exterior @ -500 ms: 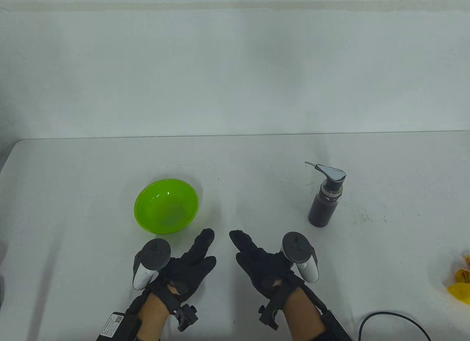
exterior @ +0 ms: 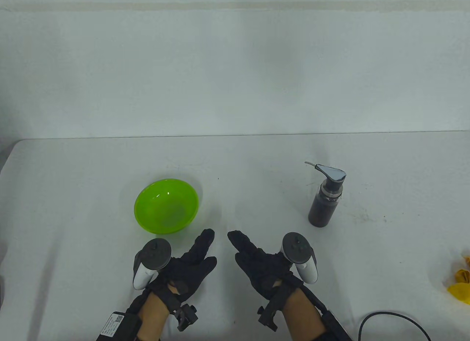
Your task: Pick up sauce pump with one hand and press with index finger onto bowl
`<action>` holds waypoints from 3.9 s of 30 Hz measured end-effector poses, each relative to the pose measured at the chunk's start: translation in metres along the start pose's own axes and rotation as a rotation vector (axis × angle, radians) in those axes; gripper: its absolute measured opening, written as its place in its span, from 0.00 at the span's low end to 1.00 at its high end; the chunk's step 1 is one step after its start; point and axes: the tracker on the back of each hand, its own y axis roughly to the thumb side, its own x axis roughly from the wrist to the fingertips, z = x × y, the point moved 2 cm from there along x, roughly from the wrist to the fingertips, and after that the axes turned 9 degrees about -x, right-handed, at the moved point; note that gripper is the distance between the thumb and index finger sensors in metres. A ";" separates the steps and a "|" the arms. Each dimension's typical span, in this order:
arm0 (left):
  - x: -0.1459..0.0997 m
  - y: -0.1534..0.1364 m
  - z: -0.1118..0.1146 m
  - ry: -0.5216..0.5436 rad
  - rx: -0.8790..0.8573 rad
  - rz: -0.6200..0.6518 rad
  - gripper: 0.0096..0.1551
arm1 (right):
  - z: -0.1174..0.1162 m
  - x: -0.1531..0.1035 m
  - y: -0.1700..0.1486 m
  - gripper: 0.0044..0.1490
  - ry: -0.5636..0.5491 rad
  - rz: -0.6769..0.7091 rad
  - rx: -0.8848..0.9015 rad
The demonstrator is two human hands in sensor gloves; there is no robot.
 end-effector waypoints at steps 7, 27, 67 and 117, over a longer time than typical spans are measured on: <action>0.001 -0.001 0.002 -0.011 -0.005 -0.001 0.60 | 0.001 0.000 -0.002 0.41 -0.009 -0.012 -0.002; -0.010 0.044 -0.038 0.269 0.332 0.004 0.57 | 0.005 0.001 -0.004 0.41 -0.016 -0.015 0.010; -0.005 -0.053 -0.183 0.912 0.163 -0.722 0.39 | 0.013 0.001 0.000 0.42 -0.053 -0.035 -0.072; -0.005 -0.019 -0.010 0.117 0.194 -0.542 0.45 | 0.033 -0.010 0.011 0.42 -0.153 0.025 -0.014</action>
